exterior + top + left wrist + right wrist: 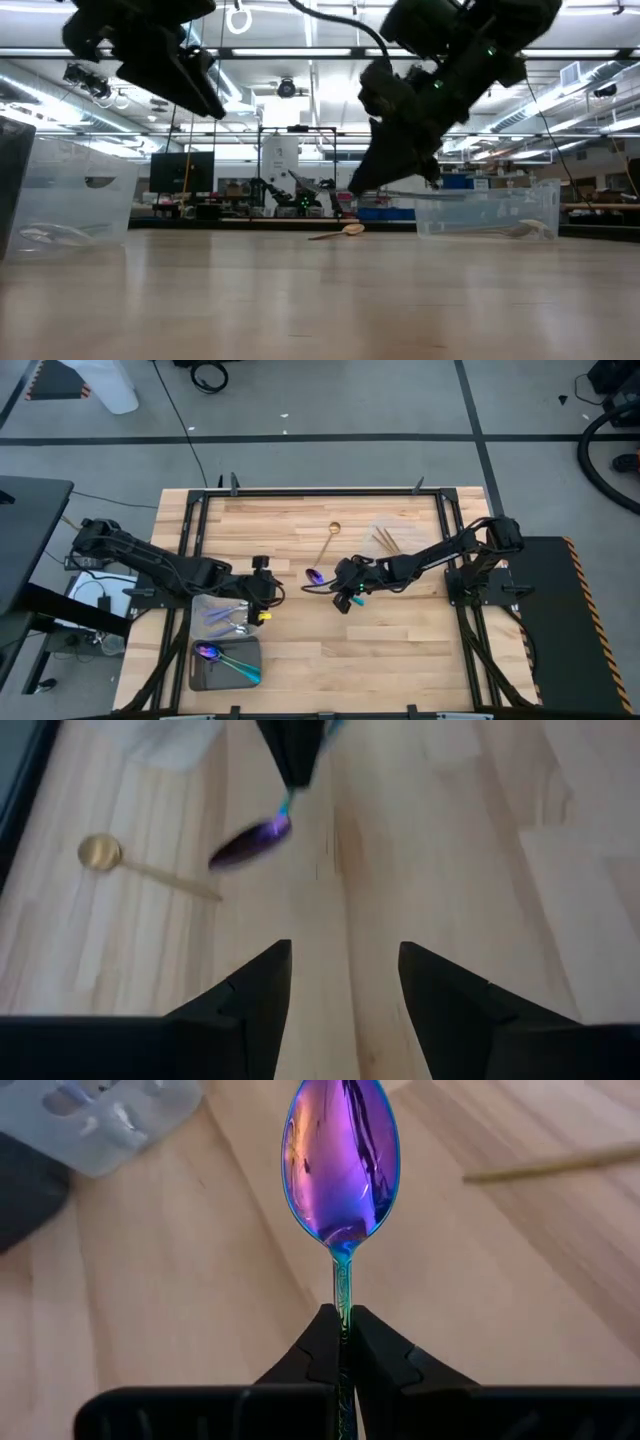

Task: Sort silverware by color (type)
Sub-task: Put the blue spoon into the black bin

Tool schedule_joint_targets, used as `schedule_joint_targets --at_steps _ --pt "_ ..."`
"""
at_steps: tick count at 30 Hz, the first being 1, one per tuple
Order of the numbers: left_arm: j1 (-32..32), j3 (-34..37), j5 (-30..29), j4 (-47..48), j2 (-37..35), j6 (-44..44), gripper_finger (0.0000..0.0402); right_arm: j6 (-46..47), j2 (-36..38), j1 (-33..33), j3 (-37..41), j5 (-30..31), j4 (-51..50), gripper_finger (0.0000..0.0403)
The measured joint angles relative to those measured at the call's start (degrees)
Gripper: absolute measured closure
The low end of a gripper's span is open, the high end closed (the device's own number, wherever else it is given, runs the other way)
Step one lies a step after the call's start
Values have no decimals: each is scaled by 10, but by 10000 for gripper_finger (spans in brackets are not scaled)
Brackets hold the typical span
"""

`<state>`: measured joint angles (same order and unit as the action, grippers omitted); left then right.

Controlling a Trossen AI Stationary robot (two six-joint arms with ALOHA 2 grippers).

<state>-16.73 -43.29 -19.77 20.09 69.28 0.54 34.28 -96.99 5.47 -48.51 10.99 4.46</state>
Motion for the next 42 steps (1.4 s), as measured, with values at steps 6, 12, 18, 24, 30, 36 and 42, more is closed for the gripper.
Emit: schedule_joint_targets --at_steps 6,12,18,24,30,36,42 --pt "2 -9 -1 6 12 38 207 -32 -14 23 -82 41 -97 382" --pt "-1 -50 19 130 12 120 207 -59 -27 38 -142 55 -118 382" --pt "-32 -71 -2 151 14 120 211 -70 -57 40 -186 35 -143 382" --pt "-67 -71 -66 135 39 58 227 -62 -77 29 -197 -15 -124 382" --pt "-81 -71 -92 127 73 5 230 -60 -80 18 -197 -47 -101 382" --pt "-63 -71 -87 76 85 72 230 -82 -80 18 -197 -46 -110 382" --pt "-21 -71 -14 59 85 97 195 -119 -98 18 -197 -55 -109 382"
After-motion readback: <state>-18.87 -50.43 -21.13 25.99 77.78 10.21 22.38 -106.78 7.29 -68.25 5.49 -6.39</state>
